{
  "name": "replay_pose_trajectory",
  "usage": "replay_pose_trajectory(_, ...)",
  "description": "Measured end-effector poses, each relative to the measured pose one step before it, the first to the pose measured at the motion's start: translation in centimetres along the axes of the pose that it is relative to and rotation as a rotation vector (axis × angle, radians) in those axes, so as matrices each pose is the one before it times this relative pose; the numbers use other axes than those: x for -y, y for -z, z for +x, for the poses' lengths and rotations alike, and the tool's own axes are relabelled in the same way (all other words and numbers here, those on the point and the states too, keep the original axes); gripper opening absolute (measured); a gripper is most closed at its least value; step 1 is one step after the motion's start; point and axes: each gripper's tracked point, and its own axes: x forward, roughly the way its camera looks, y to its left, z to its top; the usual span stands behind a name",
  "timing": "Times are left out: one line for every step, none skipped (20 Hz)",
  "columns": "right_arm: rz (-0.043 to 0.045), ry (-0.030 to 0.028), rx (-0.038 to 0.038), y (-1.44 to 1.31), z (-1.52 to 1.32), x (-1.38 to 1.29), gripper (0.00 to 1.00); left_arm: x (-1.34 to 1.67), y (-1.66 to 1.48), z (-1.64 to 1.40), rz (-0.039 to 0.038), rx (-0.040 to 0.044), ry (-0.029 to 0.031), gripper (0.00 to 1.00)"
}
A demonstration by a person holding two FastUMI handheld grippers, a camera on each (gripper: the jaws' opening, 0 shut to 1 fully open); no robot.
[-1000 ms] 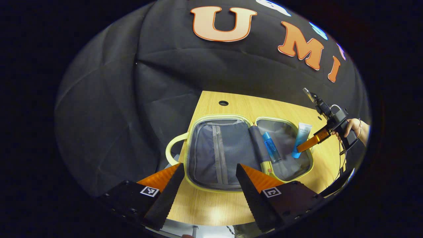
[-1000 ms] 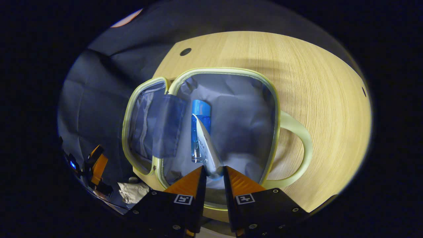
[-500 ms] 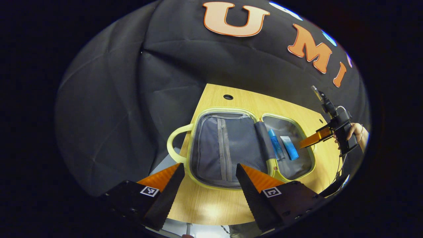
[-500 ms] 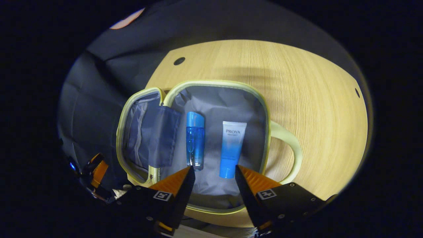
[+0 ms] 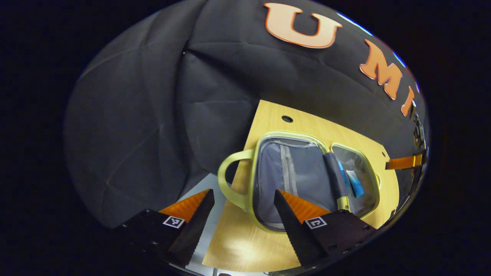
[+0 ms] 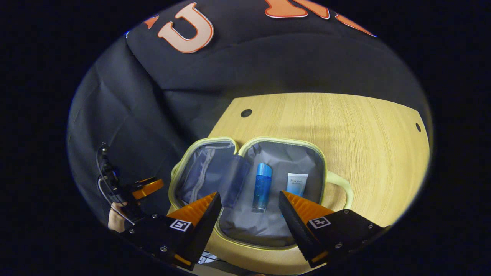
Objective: First open the suitcase, pack the skin care products into it, and then close the suitcase.
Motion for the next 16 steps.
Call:
replay_pose_trajectory(0.00239, -0.00384, 0.00623, 0.067, -0.565, -0.069, 0.96, -0.65, -0.4, 0.781, -0.0351, 0.01049, 0.01194, 0.98)
replay_pose_trajectory(-0.00221, 0.00419, 0.01014, 0.137, -0.485, 0.204, 0.96, -0.507, -0.378, 0.673, -0.04398, 0.01047, 0.01864, 0.98)
replay_pose_trajectory(-0.00518, 0.00978, 0.0081, 0.132, -0.397, 0.308, 0.96, -0.406, -0.309, 0.82, -0.04988, 0.00902, 0.02137, 0.97)
replay_pose_trajectory(-0.00238, 0.01148, 0.00508, 0.209, -0.442, 0.375, 0.95, -0.394, -0.063, 0.929, -0.04938, 0.00786, 0.01651, 0.97)
replay_pose_trajectory(0.00634, 0.00804, -0.00033, 0.273, -0.525, 0.337, 0.95, -0.615, 0.115, 1.217, -0.03595, 0.00201, 0.00819, 0.98)
replay_pose_trajectory(0.01126, 0.00213, -0.00198, 0.342, -0.405, 0.208, 0.96, -0.728, 0.317, 1.008, -0.02241, -0.00787, -0.00321, 0.97)
replay_pose_trajectory(0.01289, 0.00636, 0.00165, 0.227, -0.375, 0.44, 0.95, -0.639, 0.535, 1.094, -0.01413, -0.0135, -0.00428, 0.98)
replay_pose_trajectory(0.0108, 0.01277, 0.00445, 0.114, -0.351, 0.546, 0.96, -0.502, 0.223, 0.905, -0.01028, -0.01081, -0.00509, 0.98)
replay_pose_trajectory(0.00892, 0.01355, 0.00402, 0.078, -0.392, 0.677, 0.96, -0.108, 0.022, 1.003, -0.00859, -0.00332, 0.00266, 0.98)
replay_pose_trajectory(0.01105, 0.01637, 0.00306, 0.2, -0.343, 0.678, 0.96, -0.25, -0.245, 0.783, -0.00605, 0.00169, -0.00218, 0.98)
replay_pose_trajectory(0.01396, 0.01304, 0.00138, 0.12, -0.25, 0.616, 0.96, -0.37, -0.264, 0.789, -0.00017, 0.00649, -0.01021, 0.98)
replay_pose_trajectory(0.01672, 0.00935, 0.00116, 0.157, -0.287, 0.53, 0.96, -0.394, -0.36, 0.506, 0.00465, 0.00316, -0.0174, 0.97)
replay_pose_trajectory(0.01773, 0.00981, -0.0012, 0.183, -0.166, 0.508, 0.96, 0.125, 0.286, 0.795, 0.0055, -0.00642, -0.00161, 0.92)
replay_pose_trajectory(0.01701, 0.00939, -0.00295, 0.335, -0.223, 0.521, 0.96, 0.302, 0.272, 0.66, 0.00377, -0.01159, -0.00299, 0.78)
replay_pose_trajectory(0.01195, 0.00272, 0.00163, 0.101, -0.213, 0.336, 0.96, 0.654, 0.26, 0.44, -0.00576, -0.01144, 0.00843, 0.65)
replay_pose_trajectory(0.00647, 0.00363, 0.00208, 0.157, -0.159, 0.273, 0.96, 0.212, 0.25, 0.548, -0.01368, -0.01112, -0.01449, 0.51)
